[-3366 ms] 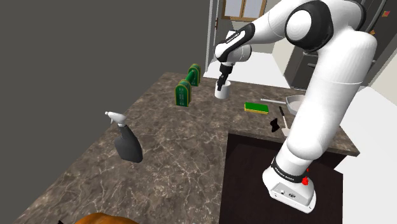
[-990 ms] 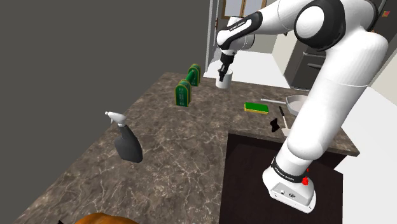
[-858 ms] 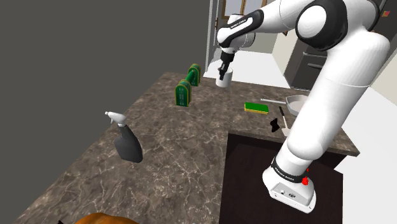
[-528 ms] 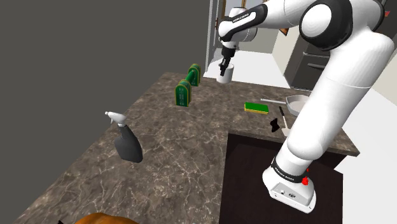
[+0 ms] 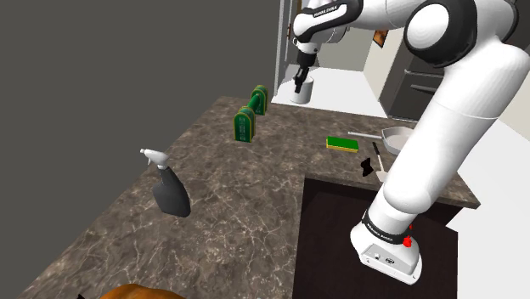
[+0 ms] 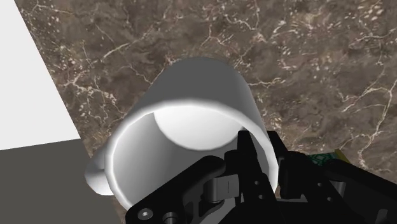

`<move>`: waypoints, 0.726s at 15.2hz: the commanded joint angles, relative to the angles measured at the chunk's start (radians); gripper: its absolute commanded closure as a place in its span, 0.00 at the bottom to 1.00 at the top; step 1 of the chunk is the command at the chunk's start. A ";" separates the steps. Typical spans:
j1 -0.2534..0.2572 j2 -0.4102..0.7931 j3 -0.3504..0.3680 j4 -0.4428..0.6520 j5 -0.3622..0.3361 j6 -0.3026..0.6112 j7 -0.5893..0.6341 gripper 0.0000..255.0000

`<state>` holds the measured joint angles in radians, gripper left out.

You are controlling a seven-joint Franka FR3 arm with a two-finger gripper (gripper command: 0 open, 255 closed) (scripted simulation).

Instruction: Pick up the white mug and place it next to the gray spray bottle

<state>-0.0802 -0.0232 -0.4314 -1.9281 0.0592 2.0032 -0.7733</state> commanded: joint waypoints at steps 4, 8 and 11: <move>0.000 -0.009 0.000 0.060 -0.006 -0.067 0.006 1.00; 0.000 -0.011 0.001 0.111 -0.008 -0.120 0.009 1.00; 0.000 -0.010 0.000 0.152 -0.008 -0.161 0.011 1.00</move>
<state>-0.0800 -0.0340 -0.4308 -1.7893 0.0511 1.8550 -0.7622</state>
